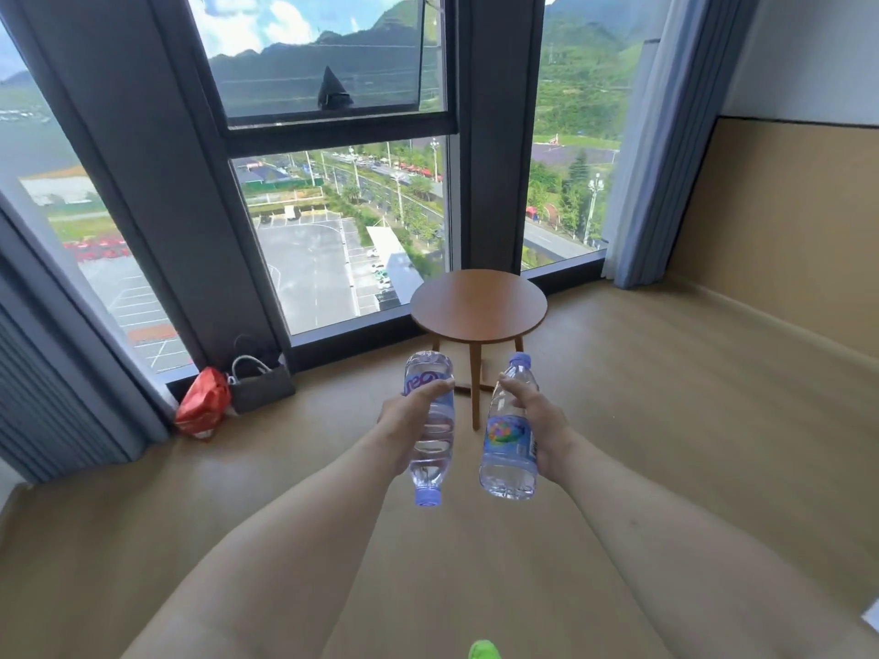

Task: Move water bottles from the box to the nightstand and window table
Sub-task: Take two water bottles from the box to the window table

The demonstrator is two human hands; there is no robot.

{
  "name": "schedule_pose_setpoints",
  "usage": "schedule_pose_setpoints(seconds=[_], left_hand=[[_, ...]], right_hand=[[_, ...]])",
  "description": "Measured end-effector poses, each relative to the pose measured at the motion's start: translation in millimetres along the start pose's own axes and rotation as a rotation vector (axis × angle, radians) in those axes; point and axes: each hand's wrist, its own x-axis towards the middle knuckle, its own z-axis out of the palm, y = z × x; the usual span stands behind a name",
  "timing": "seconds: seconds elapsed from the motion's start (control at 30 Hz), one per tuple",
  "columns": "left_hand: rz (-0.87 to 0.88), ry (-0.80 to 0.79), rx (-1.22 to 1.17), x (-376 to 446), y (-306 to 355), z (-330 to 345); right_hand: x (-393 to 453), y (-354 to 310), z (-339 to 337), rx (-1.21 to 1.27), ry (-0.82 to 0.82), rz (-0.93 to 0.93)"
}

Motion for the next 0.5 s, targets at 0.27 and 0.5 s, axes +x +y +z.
schedule_pose_setpoints(seconds=[0.27, 0.5], left_hand=[[-0.017, 0.043, -0.004, 144, 103, 16], [-0.074, -0.02, 0.016, 252, 155, 27]], right_hand=[[162, -94, 21, 0.019, -0.029, 0.046], [261, -139, 36, 0.026, -0.034, 0.082]])
